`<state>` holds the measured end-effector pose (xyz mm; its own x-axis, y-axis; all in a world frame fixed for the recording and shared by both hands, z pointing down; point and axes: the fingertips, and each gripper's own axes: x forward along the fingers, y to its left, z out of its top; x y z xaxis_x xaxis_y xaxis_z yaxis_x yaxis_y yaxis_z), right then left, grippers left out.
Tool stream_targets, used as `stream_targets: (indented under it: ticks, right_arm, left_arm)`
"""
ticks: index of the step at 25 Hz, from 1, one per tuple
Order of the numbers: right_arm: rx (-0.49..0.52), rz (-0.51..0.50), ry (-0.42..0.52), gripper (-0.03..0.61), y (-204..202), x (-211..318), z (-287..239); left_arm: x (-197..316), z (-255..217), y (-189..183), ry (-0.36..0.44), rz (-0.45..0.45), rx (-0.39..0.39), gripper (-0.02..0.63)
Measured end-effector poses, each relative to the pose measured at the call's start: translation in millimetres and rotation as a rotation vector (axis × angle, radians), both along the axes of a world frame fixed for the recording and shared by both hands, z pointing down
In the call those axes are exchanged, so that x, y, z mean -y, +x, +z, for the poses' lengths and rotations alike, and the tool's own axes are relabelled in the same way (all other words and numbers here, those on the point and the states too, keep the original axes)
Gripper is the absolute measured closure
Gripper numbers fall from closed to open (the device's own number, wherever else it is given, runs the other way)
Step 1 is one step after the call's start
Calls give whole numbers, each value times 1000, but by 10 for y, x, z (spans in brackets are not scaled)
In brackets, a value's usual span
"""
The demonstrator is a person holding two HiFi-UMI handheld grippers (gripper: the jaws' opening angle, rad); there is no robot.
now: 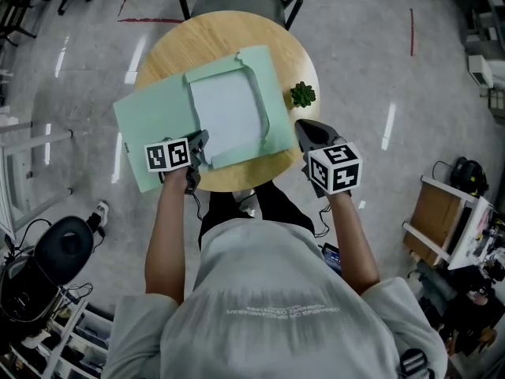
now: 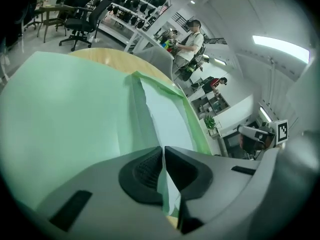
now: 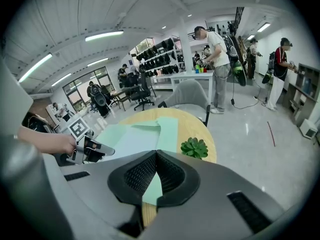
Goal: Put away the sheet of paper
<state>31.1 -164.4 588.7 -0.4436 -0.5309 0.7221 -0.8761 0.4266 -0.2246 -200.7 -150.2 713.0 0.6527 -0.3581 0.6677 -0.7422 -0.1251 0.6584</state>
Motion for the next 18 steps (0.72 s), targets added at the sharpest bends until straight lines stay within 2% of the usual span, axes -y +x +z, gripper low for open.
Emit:
stream_targets:
  ticks: [11, 18]
  right_arm:
    - [-6, 27, -9, 549, 253, -19, 39]
    - [-14, 53, -16, 549, 389, -72, 51]
  left_arm:
    - [45, 60, 429, -21, 112, -39, 581]
    - [85, 107, 563, -23, 143, -40, 580]
